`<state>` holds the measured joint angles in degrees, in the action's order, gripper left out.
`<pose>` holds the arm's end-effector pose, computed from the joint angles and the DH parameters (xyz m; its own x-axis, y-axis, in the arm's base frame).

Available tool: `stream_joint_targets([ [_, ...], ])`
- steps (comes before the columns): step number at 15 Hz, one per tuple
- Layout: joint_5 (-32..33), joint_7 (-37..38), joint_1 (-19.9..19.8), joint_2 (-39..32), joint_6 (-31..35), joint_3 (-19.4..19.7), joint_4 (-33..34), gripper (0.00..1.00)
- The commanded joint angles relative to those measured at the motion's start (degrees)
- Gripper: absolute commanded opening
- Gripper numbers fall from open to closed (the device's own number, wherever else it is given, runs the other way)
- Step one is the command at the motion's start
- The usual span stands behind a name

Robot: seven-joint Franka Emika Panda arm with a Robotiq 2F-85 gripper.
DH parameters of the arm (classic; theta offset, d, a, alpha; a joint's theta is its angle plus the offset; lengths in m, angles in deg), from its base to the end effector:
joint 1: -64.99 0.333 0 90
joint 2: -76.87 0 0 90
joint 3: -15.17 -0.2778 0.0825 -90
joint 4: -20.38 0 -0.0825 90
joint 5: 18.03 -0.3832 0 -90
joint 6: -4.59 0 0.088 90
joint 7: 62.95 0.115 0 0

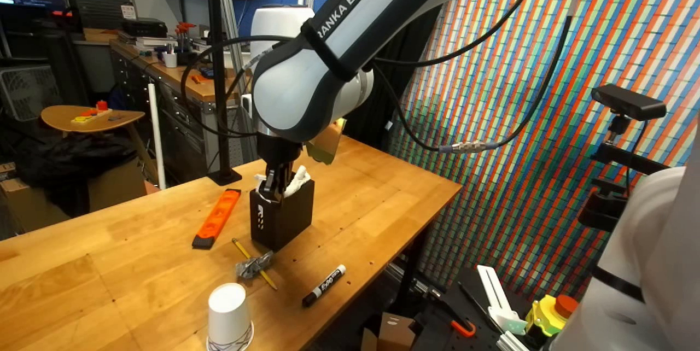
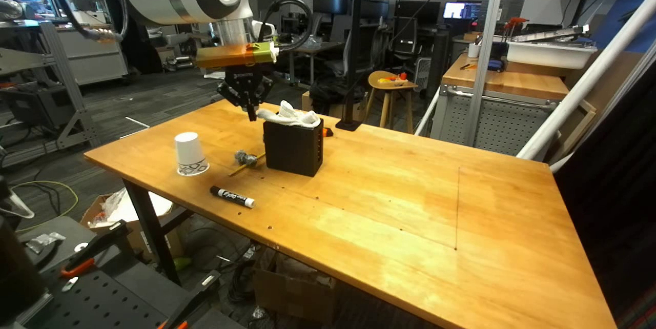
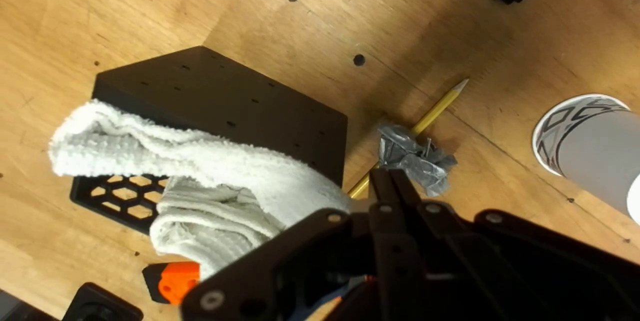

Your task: Pick up the cloth from the table and put it in the box

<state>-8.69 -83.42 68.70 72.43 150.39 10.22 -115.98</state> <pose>0.5015 0.0781 0.2520 0.8006 0.5977 0.0427 0.5900 -0.7987 0.1184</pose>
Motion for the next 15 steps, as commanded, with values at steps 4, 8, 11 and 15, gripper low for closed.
stream_joint_targets([
  [4,1.03,-1.31,-0.50,-1.57,3.23,0.53,0.85,0.07],
  [8,1.53,-1.70,-0.55,0.02,4.12,0.64,1.67,0.07],
  [11,2.99,-1.78,-0.61,0.60,4.67,1.09,2.70,0.07],
  [15,4.62,-1.94,-0.89,0.09,5.27,1.72,2.95,0.07],
])
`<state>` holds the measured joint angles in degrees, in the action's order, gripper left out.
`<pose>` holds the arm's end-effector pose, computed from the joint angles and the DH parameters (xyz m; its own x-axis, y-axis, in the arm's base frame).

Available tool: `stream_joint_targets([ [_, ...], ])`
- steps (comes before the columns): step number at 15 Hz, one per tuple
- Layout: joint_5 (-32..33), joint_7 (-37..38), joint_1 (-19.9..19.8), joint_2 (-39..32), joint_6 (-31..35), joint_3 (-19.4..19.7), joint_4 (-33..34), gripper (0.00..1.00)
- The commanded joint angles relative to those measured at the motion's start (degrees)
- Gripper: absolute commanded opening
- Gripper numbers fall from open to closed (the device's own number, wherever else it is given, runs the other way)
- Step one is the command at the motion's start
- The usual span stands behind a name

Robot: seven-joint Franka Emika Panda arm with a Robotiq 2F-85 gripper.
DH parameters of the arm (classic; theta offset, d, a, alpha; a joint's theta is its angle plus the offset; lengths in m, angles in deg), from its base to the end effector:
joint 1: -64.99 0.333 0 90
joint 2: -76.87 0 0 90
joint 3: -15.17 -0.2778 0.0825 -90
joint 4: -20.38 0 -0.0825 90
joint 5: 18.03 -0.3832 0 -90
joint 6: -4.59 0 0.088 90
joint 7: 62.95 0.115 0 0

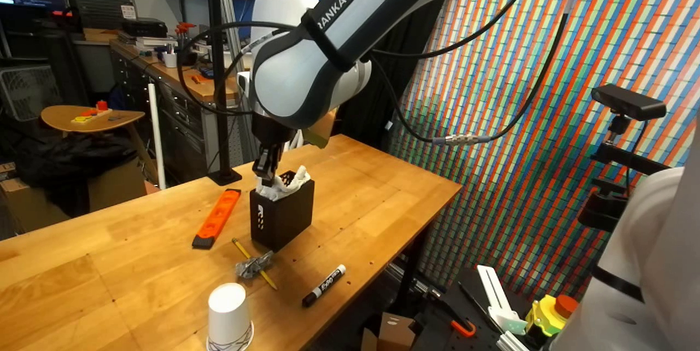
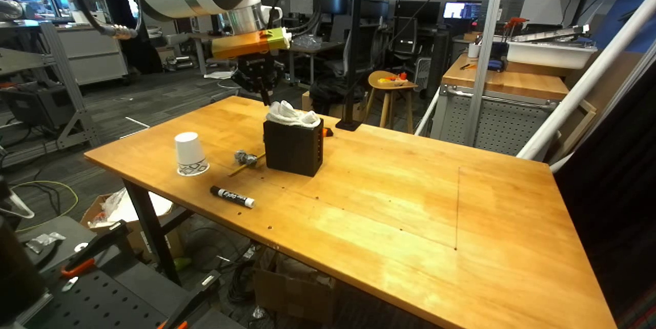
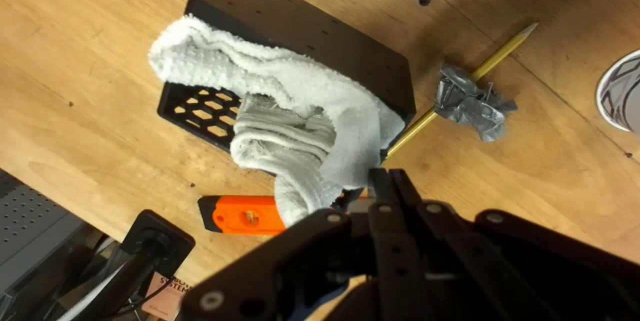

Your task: Pick up the cloth from the table and put it in the box

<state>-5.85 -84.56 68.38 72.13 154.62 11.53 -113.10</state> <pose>0.5269 0.0691 0.2775 0.7676 0.6277 0.1293 0.6006 -0.7749 0.1969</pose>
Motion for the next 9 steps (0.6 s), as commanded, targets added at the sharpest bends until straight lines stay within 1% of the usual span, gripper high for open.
stream_joint_targets([
  [1,1.88,-0.84,-0.70,0.26,1.01,0.56,-0.01,0.07],
  [9,3.15,-0.13,-1.19,-0.55,1.44,1.59,0.48,0.07],
])
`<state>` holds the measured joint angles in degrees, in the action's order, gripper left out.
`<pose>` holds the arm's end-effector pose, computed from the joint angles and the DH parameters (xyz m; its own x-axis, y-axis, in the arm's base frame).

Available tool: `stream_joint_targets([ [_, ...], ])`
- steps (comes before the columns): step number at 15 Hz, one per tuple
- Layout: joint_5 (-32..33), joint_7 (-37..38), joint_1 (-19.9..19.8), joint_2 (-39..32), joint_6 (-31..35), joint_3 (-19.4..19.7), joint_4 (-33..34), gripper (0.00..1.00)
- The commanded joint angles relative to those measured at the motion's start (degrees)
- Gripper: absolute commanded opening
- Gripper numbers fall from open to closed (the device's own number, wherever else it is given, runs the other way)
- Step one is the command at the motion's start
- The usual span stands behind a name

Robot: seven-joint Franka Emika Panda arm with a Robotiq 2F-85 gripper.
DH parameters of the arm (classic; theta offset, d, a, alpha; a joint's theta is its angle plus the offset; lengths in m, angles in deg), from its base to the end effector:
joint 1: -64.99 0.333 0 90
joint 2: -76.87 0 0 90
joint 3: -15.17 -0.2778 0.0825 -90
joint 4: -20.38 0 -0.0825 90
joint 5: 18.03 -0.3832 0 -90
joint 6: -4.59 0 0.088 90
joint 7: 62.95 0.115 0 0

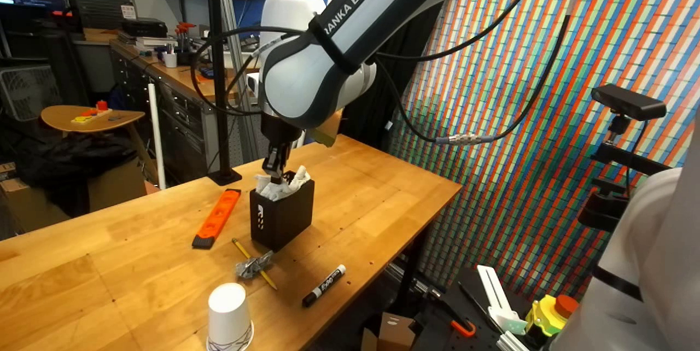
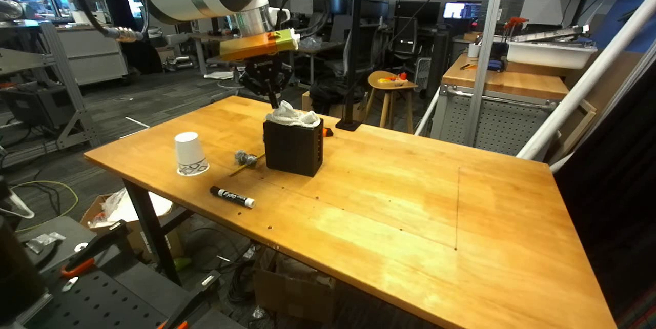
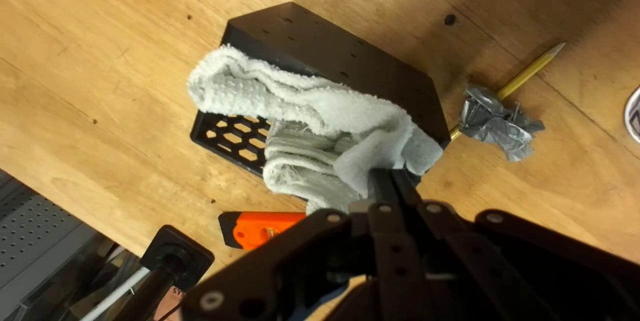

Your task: Pick up the cloth from the table and put it in the box

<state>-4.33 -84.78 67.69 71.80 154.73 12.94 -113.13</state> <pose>0.5286 0.0502 0.2743 0.7759 0.6204 0.1146 0.5912 -0.7784 0.2111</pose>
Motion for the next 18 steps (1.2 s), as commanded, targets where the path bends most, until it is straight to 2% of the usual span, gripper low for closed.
stream_joint_targets([
  [1,1.61,0.16,-0.50,-0.61,1.31,0.17,0.73,0.07],
  [10,0.53,0.16,-0.74,-5.62,2.67,-0.11,2.48,0.07],
  [18,0.15,-0.02,-2.60,-9.68,3.94,0.70,5.72,0.07],
])
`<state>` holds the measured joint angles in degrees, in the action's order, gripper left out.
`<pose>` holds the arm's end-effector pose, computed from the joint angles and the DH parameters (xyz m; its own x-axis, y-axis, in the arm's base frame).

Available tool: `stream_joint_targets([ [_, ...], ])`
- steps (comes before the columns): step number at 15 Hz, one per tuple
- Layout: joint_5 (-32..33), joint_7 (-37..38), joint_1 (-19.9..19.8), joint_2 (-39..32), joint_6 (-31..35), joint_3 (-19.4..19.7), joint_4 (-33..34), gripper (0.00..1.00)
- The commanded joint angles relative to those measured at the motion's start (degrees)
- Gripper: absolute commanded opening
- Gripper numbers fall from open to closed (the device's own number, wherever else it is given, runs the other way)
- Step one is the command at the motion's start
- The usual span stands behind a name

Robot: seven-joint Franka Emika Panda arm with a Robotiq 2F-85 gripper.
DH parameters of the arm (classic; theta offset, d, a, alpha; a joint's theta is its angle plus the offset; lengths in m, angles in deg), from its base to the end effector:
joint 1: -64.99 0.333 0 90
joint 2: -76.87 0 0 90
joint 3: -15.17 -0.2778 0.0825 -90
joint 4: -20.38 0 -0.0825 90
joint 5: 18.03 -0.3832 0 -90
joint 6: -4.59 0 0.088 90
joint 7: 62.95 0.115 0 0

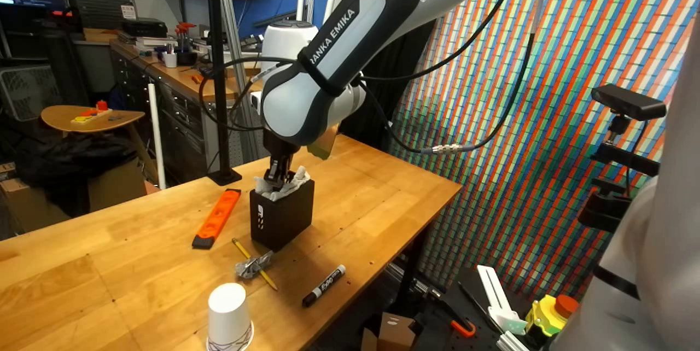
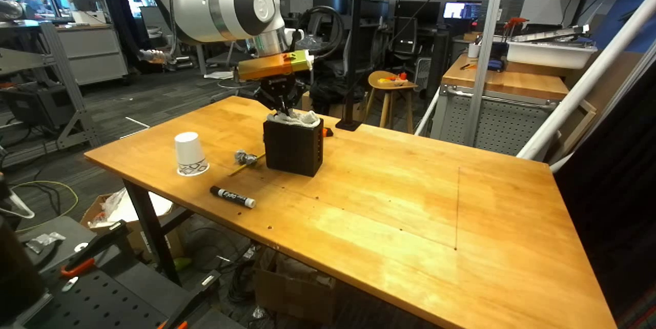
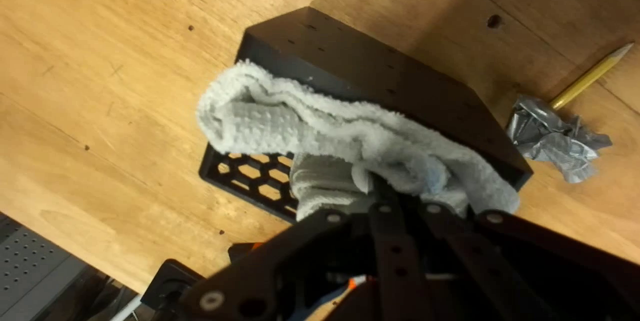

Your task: Pick up the cloth from the table and put it in the box

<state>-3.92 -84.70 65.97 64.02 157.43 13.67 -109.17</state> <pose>0.5474 0.0302 0.2347 0.7975 0.5948 0.1013 0.5704 -0.7980 0.1945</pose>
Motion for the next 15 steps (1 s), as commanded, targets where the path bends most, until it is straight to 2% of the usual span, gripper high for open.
stream_joint_targets([
  [1,-0.65,-0.27,-1.17,-2.36,1.19,-0.19,2.05,0.07],
  [15,-5.20,-2.51,-2.33,-9.52,-2.00,-3.64,2.08,0.07],
])
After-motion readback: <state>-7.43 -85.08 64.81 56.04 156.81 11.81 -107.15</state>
